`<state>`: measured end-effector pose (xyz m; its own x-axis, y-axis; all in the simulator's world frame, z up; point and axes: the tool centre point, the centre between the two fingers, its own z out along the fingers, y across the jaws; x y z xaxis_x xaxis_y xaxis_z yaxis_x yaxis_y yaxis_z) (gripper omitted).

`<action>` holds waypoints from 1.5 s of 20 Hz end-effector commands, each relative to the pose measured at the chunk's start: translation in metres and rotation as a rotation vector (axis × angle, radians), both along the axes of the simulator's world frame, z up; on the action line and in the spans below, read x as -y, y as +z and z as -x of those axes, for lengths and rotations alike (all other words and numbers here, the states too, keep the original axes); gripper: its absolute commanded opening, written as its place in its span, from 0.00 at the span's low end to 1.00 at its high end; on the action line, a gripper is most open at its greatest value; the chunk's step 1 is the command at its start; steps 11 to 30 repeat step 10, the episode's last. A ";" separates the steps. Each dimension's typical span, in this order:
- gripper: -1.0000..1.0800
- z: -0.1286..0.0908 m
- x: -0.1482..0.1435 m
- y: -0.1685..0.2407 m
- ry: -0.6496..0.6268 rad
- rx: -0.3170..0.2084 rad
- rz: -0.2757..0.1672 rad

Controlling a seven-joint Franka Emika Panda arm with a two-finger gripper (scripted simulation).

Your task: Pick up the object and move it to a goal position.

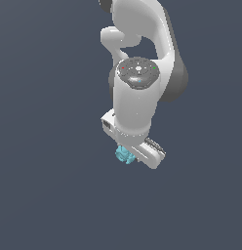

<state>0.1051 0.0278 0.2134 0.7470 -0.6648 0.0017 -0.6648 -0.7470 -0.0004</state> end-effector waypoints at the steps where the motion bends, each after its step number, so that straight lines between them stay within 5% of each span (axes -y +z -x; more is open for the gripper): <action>1: 0.00 -0.004 -0.002 0.010 0.000 -0.001 0.000; 30: 0.00 -0.010 -0.005 0.023 0.000 -0.002 0.000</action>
